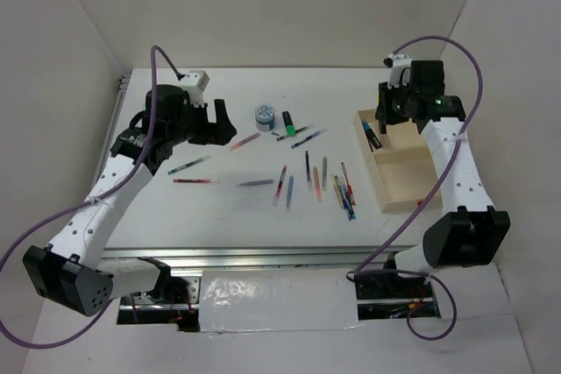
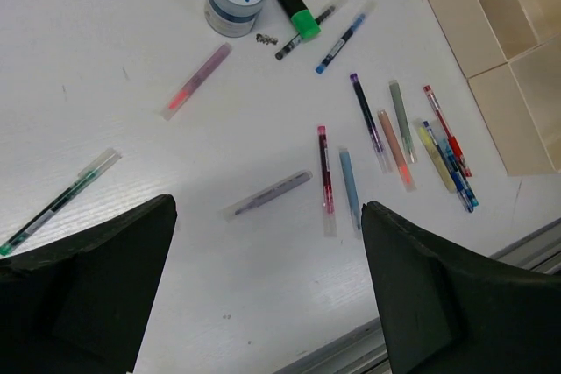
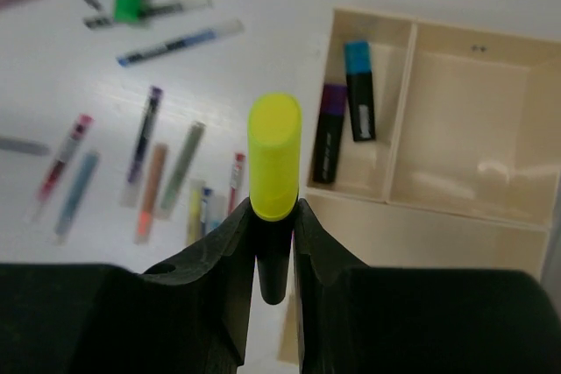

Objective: Sort the stationery into containers
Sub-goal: Place the pen in the storage box.

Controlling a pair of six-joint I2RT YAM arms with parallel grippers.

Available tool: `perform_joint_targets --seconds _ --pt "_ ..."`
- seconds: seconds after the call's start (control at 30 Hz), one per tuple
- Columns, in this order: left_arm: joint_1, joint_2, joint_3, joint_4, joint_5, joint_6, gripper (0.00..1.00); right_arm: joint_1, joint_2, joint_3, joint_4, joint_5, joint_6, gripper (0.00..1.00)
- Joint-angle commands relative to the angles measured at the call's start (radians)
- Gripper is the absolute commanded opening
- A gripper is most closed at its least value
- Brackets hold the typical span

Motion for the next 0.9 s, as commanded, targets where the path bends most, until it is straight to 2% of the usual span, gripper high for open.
perform_joint_targets --seconds 0.0,0.3,0.53,0.6,0.63,0.87 --pt "0.003 -0.015 -0.023 0.029 0.036 0.024 0.99 -0.026 0.079 -0.009 -0.082 0.052 -0.212 0.0" --pt "-0.03 -0.031 -0.054 0.025 0.033 0.04 0.99 -0.032 0.321 0.09 -0.059 0.117 -0.214 0.0" --pt "-0.027 -0.032 -0.068 0.028 0.03 0.031 0.99 -0.02 0.461 0.161 -0.053 0.135 -0.177 0.09" --pt "-0.024 -0.034 -0.066 0.028 0.023 0.029 0.99 -0.02 0.495 0.164 -0.044 0.156 -0.18 0.16" --pt "-0.026 -0.032 -0.066 0.028 0.025 0.029 0.99 -0.02 0.511 0.172 -0.044 0.166 -0.182 0.24" --pt "-0.021 -0.023 -0.066 0.034 0.016 0.018 0.99 -0.013 0.564 0.221 -0.081 0.173 -0.168 0.44"
